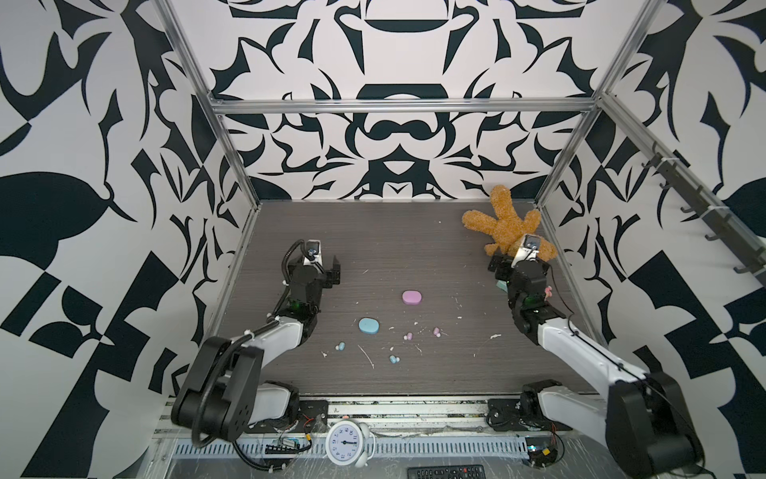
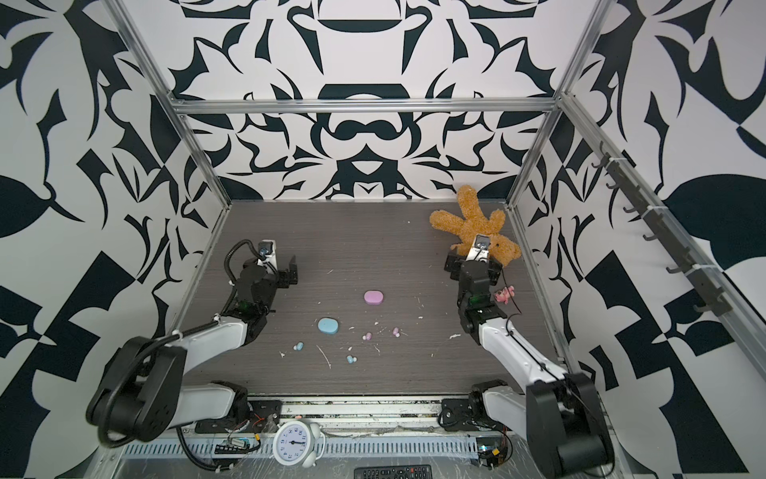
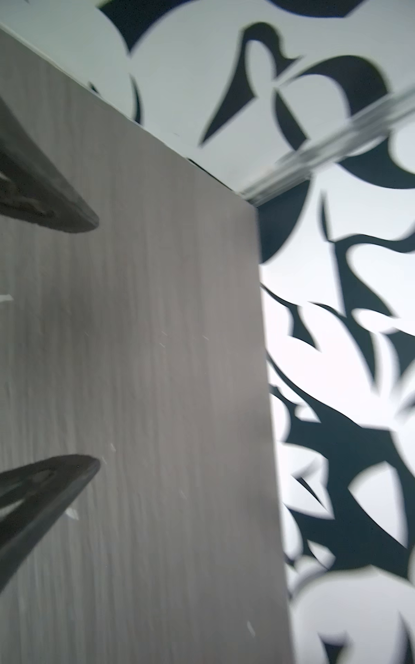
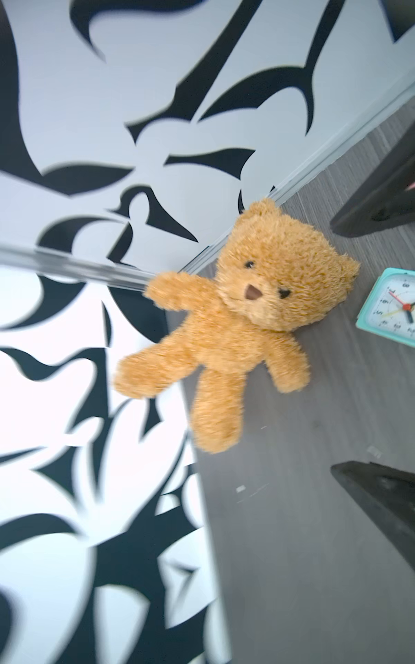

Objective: Insert wireless bluetooth earbuds into charging case
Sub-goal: Pick up the charging case from the center of the table.

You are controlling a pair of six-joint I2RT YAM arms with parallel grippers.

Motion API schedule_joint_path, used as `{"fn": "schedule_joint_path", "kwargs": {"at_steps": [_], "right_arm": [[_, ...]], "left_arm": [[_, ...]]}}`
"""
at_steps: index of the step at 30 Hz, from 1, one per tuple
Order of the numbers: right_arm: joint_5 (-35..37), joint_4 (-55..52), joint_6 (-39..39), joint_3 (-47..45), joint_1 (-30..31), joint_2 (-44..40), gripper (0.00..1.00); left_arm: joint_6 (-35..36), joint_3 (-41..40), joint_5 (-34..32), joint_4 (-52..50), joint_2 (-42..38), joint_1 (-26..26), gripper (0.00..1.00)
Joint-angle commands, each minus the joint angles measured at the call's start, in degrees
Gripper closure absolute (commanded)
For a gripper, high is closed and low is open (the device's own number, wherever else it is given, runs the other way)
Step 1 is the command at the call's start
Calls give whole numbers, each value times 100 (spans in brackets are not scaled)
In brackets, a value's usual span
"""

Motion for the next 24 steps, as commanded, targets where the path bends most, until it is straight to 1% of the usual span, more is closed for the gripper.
{"fn": "schedule_joint_path", "kwargs": {"at_steps": [1,2,3,4,5,6,8,9,11,13,15,17,20,21,24], "right_arm": [[459,-2116,1816,612,-3,-615,0],[348,-2195,1920,589,-7,-733,1],[184,-2173,2096,516,-9,-888,0],[-210,-1946,2146,408,-3,-984,1],[-488,-1700,2059,306,-3,-1015,1],[-689,-1739,2086,306,2,-1006,1],[-860,-2225,2403,537,1,-907,0],[-981,-2685,2459,780,1,-801,1],[-1234,-3650,2497,1313,17,-542,1],[-1454,-4523,2545,1785,153,-280,0],[-1839,-5096,2489,2087,348,-88,0],[-1826,-5761,2476,2408,656,139,1],[-1446,-6629,2565,2813,1319,567,1],[-1461,-6798,2630,2915,1589,774,0],[-1599,-6929,2830,3087,2214,1212,1]], "left_arm": [[-1194,246,-684,-435,-937,-31,1],[-1689,328,-769,-825,-1196,-31,1],[-2386,456,-886,-1456,-1489,-27,1],[-2949,602,-825,-2128,-1779,-31,1],[-3165,708,-687,-2620,-2003,-31,1],[-3368,795,-609,-3083,-2225,-31,1],[-4296,907,-844,-4033,-2569,-31,1],[-4610,938,-769,-4371,-2714,-26,1],[-4419,1044,-129,-4828,-2862,-31,1],[-4561,1210,361,-5537,-2817,-31,1],[-4593,1354,780,-6157,-2685,-30,1],[-4411,1338,1208,-6413,-2579,-27,1],[-4354,1115,1540,-6616,-2562,-31,1],[-4304,1047,1665,-6629,-2545,-31,1],[-4141,967,1747,-6887,-2513,-29,1]]}}
